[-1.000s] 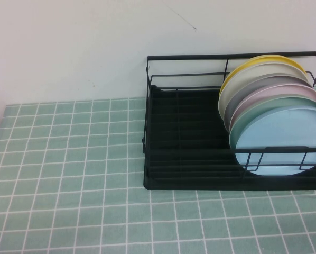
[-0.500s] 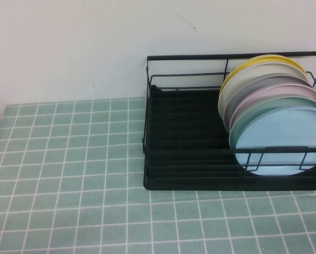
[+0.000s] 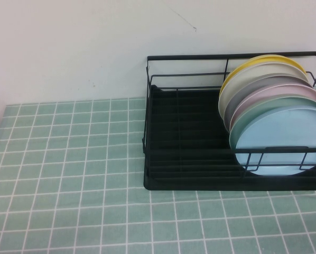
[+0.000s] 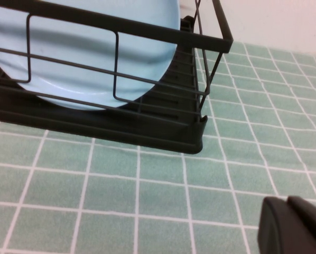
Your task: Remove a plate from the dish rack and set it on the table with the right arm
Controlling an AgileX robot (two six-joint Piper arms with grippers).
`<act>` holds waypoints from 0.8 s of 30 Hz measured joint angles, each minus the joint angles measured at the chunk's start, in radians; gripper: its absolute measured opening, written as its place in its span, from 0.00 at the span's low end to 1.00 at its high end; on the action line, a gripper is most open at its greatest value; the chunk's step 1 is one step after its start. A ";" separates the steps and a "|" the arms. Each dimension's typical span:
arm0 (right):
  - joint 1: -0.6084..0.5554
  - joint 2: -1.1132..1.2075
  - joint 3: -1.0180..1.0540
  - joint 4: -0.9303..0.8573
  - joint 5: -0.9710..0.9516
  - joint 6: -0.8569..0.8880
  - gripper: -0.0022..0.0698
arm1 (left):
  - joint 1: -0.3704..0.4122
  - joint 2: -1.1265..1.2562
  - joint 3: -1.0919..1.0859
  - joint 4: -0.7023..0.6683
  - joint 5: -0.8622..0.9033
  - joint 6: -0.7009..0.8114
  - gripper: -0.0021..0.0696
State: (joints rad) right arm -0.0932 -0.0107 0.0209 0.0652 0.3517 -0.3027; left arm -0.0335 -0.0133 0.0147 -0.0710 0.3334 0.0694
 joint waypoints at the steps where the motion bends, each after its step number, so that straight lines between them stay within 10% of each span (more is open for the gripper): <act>1: 0.000 0.000 0.000 0.000 -0.004 0.000 0.03 | 0.000 0.000 0.000 0.000 0.000 0.000 0.02; 24: 0.000 0.000 0.000 0.728 -0.194 -0.019 0.03 | 0.000 0.000 0.000 0.000 0.000 0.002 0.02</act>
State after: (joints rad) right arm -0.0932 -0.0107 0.0206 0.7932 0.1581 -0.3217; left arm -0.0335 -0.0133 0.0147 -0.0710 0.3334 0.0713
